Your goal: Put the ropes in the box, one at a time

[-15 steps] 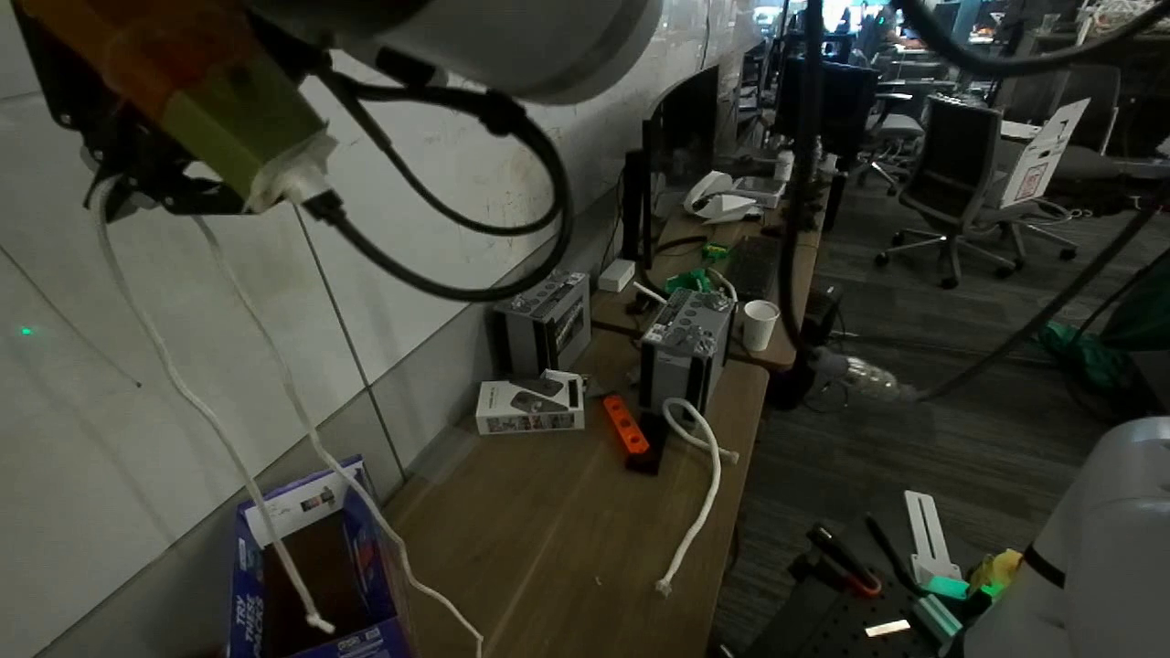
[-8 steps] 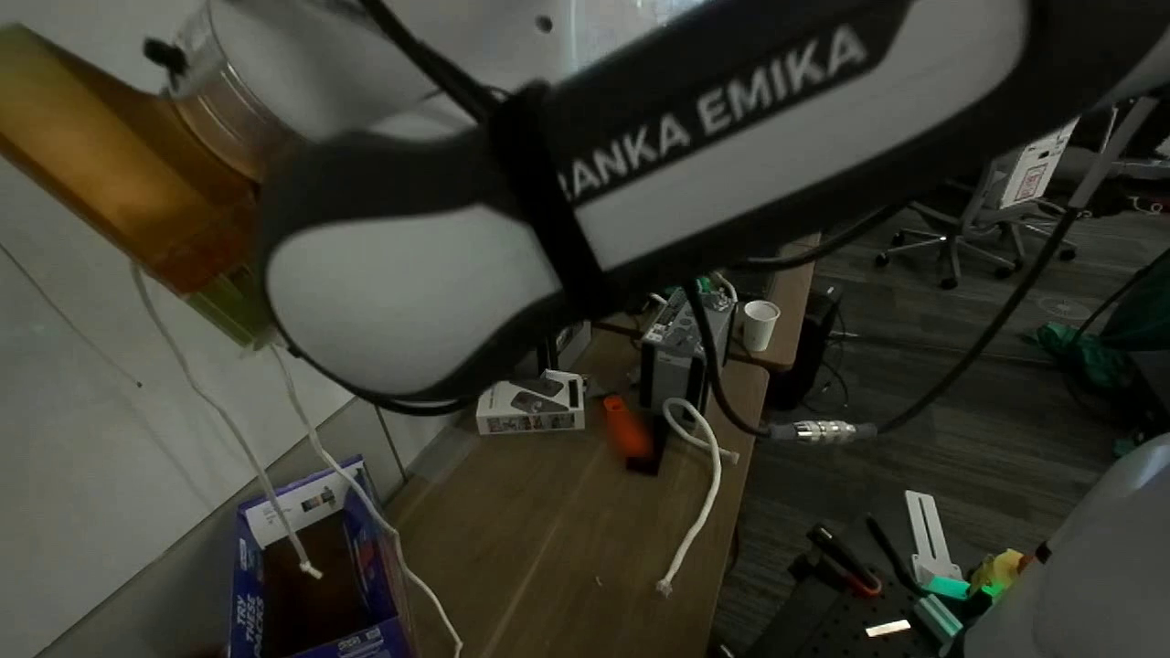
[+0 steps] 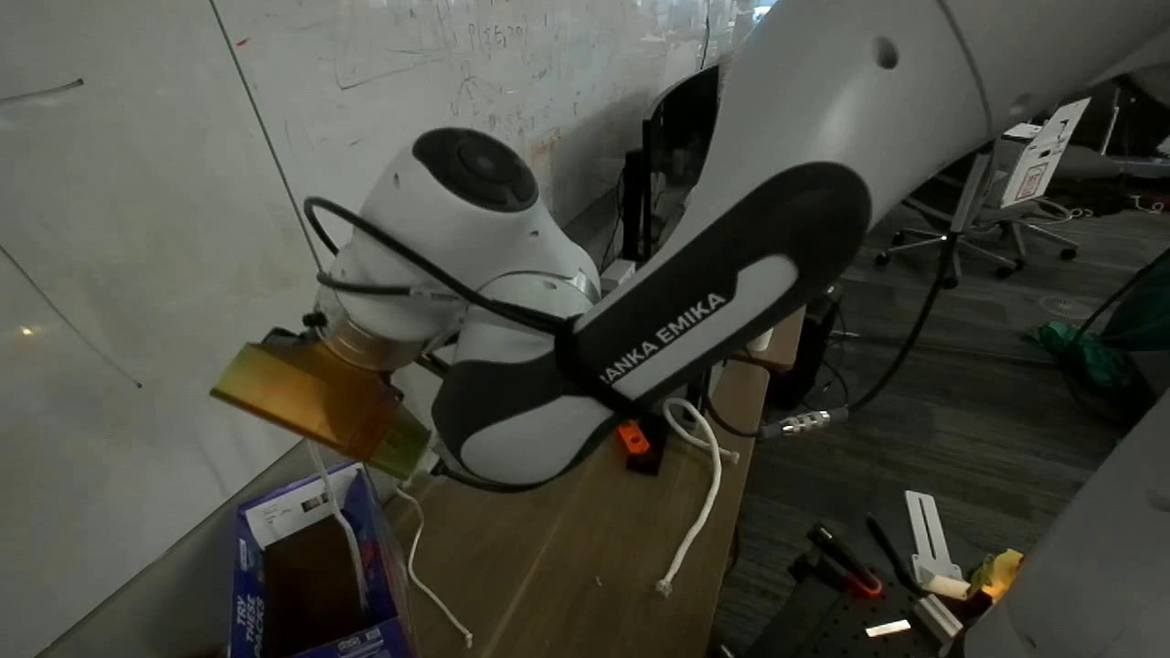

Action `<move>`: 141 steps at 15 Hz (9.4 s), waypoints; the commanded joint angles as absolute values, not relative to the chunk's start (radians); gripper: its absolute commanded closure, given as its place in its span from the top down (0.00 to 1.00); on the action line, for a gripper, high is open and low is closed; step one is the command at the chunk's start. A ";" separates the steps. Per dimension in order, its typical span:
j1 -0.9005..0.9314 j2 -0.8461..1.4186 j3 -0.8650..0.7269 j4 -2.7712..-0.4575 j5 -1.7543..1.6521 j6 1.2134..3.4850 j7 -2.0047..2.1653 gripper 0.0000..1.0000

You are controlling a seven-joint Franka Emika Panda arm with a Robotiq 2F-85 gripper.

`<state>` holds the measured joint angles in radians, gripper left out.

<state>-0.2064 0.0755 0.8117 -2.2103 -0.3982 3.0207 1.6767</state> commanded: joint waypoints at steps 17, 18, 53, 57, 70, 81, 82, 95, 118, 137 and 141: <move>0.175 0.731 0.556 -1.893 -0.221 3.063 1.210 0.01; 0.193 0.746 0.533 -1.880 -0.166 3.055 1.148 0.01; 0.862 0.568 -0.424 -2.004 -0.356 2.661 1.396 0.01; 0.814 0.402 -0.355 -2.062 -0.379 2.665 1.378 0.01; 0.450 0.130 -0.005 -2.157 -0.305 2.581 1.341 1.00; 0.138 -0.173 0.004 -2.427 -0.252 2.506 1.033 1.00; 0.118 -0.164 -0.005 -2.439 -0.234 2.499 0.958 1.00; -0.095 0.018 -0.152 -2.390 -0.130 2.434 0.044 1.00; -0.372 0.481 0.026 -2.336 0.045 2.912 -0.426 1.00; -0.510 0.661 0.121 -2.161 0.039 2.885 -0.470 0.66; -0.509 0.671 0.120 -2.150 0.038 2.880 -0.466 0.36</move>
<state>-0.4890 0.6452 0.1018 -2.1910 0.0305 2.8913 -0.4588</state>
